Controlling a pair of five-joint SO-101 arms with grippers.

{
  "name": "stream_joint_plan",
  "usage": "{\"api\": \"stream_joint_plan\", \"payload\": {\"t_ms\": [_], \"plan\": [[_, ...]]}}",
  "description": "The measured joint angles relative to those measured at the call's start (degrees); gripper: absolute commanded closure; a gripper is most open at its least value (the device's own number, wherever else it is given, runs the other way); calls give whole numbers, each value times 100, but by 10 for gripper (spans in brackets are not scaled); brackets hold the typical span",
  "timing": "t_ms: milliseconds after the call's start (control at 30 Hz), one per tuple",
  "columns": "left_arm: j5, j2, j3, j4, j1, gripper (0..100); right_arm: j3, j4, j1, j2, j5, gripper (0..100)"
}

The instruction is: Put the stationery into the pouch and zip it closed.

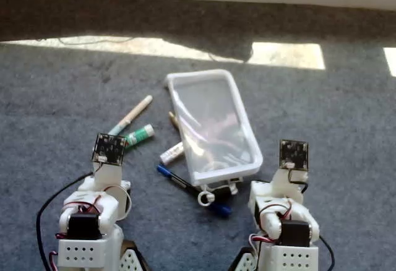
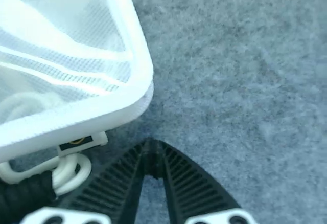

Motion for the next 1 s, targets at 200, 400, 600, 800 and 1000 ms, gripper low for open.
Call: {"api": "stream_joint_plan", "payload": {"t_ms": [200,400,600,800,1000], "plan": [[0,0,0,0,0,994,0,0,26,0,0,994],[0,0,0,0,0,994,0,0,35,0,0,994],[0,0,0,0,0,994,0,0,53,-9,0,994],[0,0,0,0,0,994,0,0,53,-9,0,994],[0,0,0,0,0,994,0,0,53,-9,0,994]]}}
